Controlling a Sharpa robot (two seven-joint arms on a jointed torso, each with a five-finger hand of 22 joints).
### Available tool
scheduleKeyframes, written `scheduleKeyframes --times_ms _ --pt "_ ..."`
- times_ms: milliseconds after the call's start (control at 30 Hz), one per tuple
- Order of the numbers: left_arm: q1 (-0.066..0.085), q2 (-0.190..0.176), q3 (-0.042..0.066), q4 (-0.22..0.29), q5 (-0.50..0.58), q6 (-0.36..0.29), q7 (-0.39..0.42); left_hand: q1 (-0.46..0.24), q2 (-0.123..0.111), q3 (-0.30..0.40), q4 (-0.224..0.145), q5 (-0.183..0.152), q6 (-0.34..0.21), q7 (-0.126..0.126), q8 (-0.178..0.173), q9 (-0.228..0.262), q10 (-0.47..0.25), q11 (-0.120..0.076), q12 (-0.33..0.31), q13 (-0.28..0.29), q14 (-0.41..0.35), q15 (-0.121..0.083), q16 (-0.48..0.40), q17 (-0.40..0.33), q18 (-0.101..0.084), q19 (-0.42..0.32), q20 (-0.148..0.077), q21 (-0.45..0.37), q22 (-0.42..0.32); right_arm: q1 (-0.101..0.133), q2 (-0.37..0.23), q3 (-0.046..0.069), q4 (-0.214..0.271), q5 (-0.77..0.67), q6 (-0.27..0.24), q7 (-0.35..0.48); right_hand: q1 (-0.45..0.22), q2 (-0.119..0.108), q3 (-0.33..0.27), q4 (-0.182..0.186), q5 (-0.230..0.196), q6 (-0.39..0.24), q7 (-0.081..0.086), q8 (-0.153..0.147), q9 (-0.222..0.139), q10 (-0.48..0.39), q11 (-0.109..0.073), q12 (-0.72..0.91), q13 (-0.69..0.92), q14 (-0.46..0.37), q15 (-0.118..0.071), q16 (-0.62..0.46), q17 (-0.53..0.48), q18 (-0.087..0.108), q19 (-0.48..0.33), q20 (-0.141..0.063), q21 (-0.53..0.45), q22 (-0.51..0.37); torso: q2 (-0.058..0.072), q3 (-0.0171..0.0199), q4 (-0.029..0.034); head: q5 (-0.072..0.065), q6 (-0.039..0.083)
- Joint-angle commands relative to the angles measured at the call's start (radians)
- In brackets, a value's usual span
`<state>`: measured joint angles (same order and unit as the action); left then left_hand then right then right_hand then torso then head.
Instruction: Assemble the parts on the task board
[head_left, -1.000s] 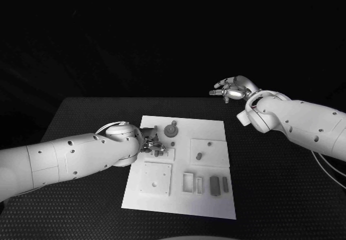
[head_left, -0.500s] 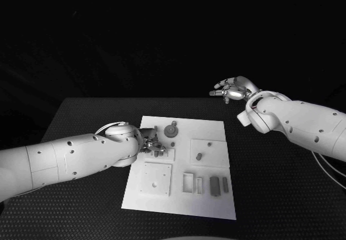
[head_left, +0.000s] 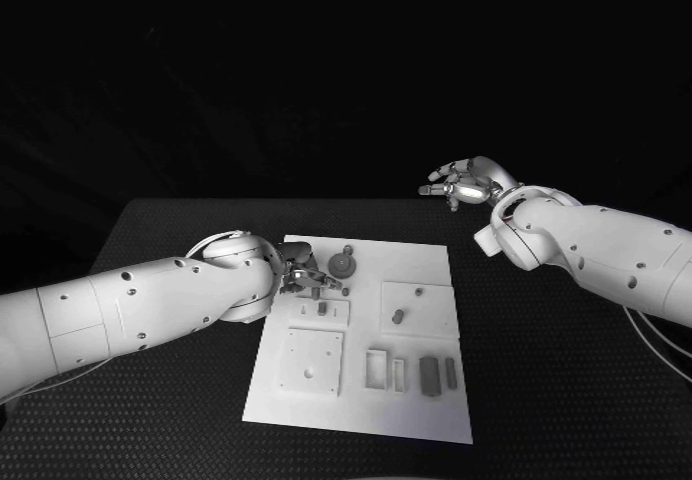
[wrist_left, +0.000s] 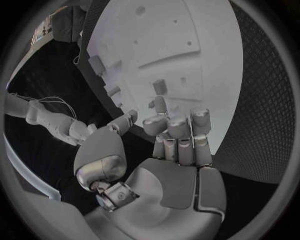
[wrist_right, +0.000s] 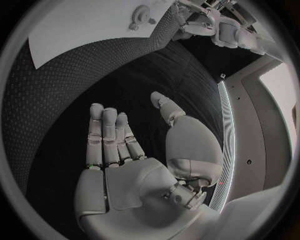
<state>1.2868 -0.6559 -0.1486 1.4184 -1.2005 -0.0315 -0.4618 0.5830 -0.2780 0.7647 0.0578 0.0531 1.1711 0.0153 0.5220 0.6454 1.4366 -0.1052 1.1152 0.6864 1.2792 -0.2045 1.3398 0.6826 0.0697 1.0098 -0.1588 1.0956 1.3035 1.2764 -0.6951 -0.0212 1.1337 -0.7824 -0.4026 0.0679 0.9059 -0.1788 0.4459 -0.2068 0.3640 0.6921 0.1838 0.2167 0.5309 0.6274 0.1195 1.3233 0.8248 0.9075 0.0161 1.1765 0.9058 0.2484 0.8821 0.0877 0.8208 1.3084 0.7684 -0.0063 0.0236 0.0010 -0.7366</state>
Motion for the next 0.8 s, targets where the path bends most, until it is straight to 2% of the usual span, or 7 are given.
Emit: scheduleKeyframes --times_ms 33,233,300,367,400,467,800 --pt "0.011 -0.002 0.016 -0.001 0.046 0.026 0.011 0.032 0.004 -0.005 -0.013 -0.004 0.034 -0.043 -0.003 -0.001 -0.045 -0.033 -0.006 0.0 -0.007 -0.011 -0.002 -0.001 0.021 0.0 -0.114 0.002 0.002 -0.001 0.001 0.001 -0.002 0.001 0.012 0.006 -0.009 0.002 -0.005 -0.002 0.007 0.001 0.045 0.007 -0.001 -0.006 0.002 0.004 -0.001 -0.01 0.0 0.005 -0.001 0.013 0.0 0.008 -0.003 0.019 0.0 0.0001 0.0011 -0.001 0.004" --pt "0.053 0.018 0.028 -0.082 0.108 0.047 0.027 0.085 0.006 -0.016 -0.037 -0.004 0.0 -0.028 -0.028 -0.009 -0.053 -0.017 -0.027 -0.011 -0.026 -0.012 -0.014 -0.005 0.017 -0.016 -0.109 -0.004 0.0 -0.001 0.005 0.001 -0.006 0.001 0.013 0.006 -0.009 0.002 -0.005 -0.002 0.007 0.001 0.045 0.007 -0.002 -0.006 0.002 0.004 -0.002 -0.01 0.0 0.005 -0.002 0.013 0.0 0.008 -0.003 0.019 0.0 0.0001 0.0004 0.0 0.012" --pt "0.066 0.034 0.029 -0.123 0.127 0.06 0.035 0.105 0.014 -0.02 -0.047 -0.005 -0.08 -0.006 -0.075 -0.028 -0.058 0.003 -0.035 -0.015 -0.037 -0.001 -0.021 -0.008 0.015 -0.024 -0.107 -0.009 -0.001 -0.001 0.006 0.001 -0.009 0.001 0.013 0.006 -0.009 0.002 -0.005 -0.002 0.007 0.0 0.045 0.007 -0.002 -0.006 0.002 0.004 -0.002 -0.01 0.0 0.005 -0.002 0.013 0.0 0.008 -0.003 0.019 0.001 -0.0001 -0.0004 0.0 0.014" --pt "0.073 0.054 0.029 -0.168 0.135 0.084 0.043 0.146 0.051 -0.017 -0.075 -0.004 -0.133 0.016 -0.103 -0.038 -0.079 0.024 -0.054 -0.022 -0.058 0.019 -0.041 -0.016 0.012 -0.041 -0.103 -0.021 -0.005 -0.001 0.007 0.001 -0.01 0.001 0.013 0.006 -0.009 0.002 -0.005 -0.002 0.007 0.0 0.045 0.007 -0.002 -0.006 0.002 0.005 -0.002 -0.01 0.0 0.006 -0.002 0.013 0.0 0.008 -0.003 0.019 0.001 -0.0005 -0.0012 0.0 0.016" --pt "0.077 0.069 0.03 -0.201 0.144 0.089 0.048 0.183 0.097 -0.024 -0.119 -0.002 -0.157 0.028 -0.113 -0.041 -0.097 0.035 -0.076 -0.033 -0.075 0.03 -0.066 -0.026 0.006 -0.061 -0.097 -0.037 -0.011 -0.001 0.009 0.001 -0.011 0.001 0.013 0.006 -0.009 0.002 -0.005 -0.002 0.007 0.0 0.045 0.007 -0.002 -0.006 0.002 0.005 -0.002 -0.01 0.0 0.006 -0.002 0.013 0.0 0.007 -0.003 0.019 0.001 -0.0006 -0.0012 -0.001 0.017" --pt "0.08 0.084 0.031 -0.237 0.144 0.099 0.051 0.182 0.115 -0.048 -0.137 -0.001 -0.163 0.032 -0.114 -0.042 -0.1 0.04 -0.092 -0.042 -0.077 0.035 -0.083 -0.034 -0.004 -0.072 -0.089 -0.052 -0.018 -0.002 0.01 0.001 -0.012 0.001 0.014 0.006 -0.009 0.002 -0.005 -0.001 0.007 0.0 0.045 0.007 -0.002 -0.006 0.002 0.005 -0.002 -0.01 0.0 0.006 -0.002 0.013 0.0 0.007 -0.003 0.019 0.001 -0.0007 -0.0018 -0.001 0.018" --pt "0.091 0.172 0.034 -0.458 0.119 0.169 0.061 0.132 0.118 -0.087 -0.114 -0.004 -0.192 0.043 -0.125 -0.047 -0.106 0.05 -0.118 -0.055 -0.082 0.045 -0.11 -0.042 -0.013 -0.079 -0.083 -0.075 -0.031 -0.006 0.018 0.001 -0.016 0.001 0.015 0.007 -0.01 0.003 -0.005 -0.001 0.008 0.0 0.045 0.007 -0.002 -0.006 0.002 0.006 -0.003 -0.01 0.0 0.006 -0.003 0.013 0.001 0.007 -0.003 0.019 0.003 0.0001 -0.0042 0.002 0.027"
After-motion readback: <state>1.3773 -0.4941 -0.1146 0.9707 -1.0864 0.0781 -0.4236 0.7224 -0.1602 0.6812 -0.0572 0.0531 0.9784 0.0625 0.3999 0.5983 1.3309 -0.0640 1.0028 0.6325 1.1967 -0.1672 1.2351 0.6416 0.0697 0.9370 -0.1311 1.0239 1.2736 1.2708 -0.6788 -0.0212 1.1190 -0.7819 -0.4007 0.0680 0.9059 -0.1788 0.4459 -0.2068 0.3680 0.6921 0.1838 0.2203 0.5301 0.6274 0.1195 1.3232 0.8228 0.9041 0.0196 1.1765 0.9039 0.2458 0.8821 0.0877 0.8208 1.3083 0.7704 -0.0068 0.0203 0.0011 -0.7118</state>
